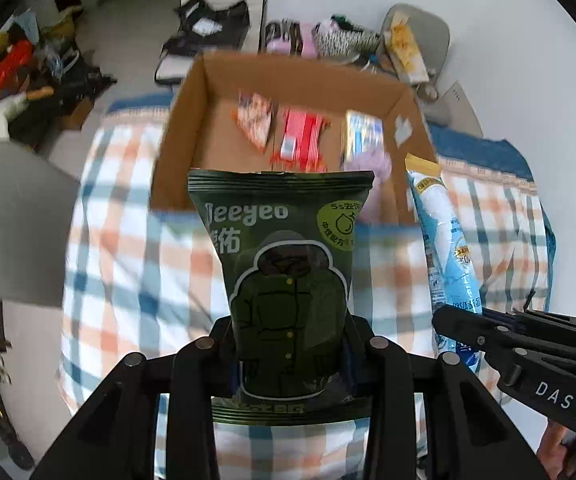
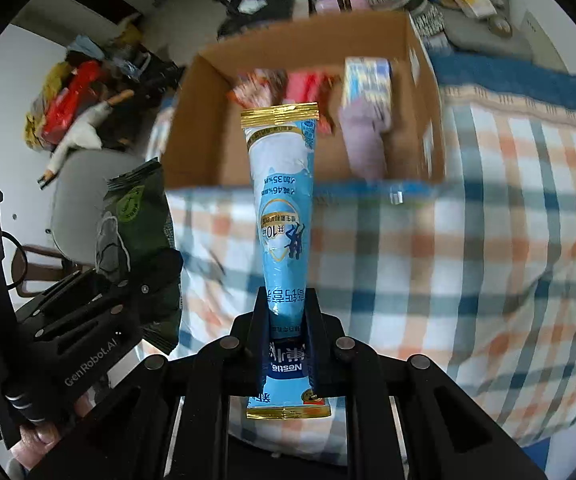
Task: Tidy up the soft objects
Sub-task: 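Carry the green bag and blue pouch into the box with both tools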
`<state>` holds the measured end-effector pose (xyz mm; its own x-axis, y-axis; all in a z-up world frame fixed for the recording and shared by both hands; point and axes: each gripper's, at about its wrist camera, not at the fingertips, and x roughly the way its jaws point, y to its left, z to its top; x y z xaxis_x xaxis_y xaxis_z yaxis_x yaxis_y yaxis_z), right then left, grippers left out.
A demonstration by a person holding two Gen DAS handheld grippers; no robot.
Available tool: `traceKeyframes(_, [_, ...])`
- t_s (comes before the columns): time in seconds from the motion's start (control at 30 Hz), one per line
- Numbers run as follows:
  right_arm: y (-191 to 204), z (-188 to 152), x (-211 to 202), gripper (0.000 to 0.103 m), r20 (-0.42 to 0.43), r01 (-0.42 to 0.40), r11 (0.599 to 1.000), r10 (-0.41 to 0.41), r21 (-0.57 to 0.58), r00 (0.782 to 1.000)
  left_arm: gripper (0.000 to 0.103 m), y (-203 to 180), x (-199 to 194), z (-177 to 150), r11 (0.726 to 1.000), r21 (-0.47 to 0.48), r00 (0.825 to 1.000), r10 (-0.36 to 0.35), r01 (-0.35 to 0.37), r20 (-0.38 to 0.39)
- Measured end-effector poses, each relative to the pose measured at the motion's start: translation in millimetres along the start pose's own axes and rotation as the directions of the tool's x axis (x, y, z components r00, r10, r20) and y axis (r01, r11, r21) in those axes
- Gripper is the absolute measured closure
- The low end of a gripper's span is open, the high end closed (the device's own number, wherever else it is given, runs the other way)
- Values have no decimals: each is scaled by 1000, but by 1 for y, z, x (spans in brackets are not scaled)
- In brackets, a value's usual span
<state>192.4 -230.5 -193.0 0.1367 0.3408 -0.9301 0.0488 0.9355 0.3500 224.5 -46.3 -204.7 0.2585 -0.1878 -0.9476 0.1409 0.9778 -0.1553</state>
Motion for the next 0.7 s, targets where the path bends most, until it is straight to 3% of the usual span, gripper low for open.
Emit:
traceKeyframes(0.27, [23, 65, -22, 87, 85, 10, 1000, -10, 9, 996, 70, 1, -14, 67, 1000, 12, 999, 9, -10, 46])
traceKeyframes(0.43, [25, 102, -15, 87, 92, 44, 998, -47, 36, 995, 70, 9, 4, 107, 1000, 24, 1000, 13, -13, -5])
traceKeyframes(0.7, [10, 152, 32, 87, 23, 95, 990, -97, 101, 995, 70, 11, 60, 156, 998, 53, 990, 36, -29, -139])
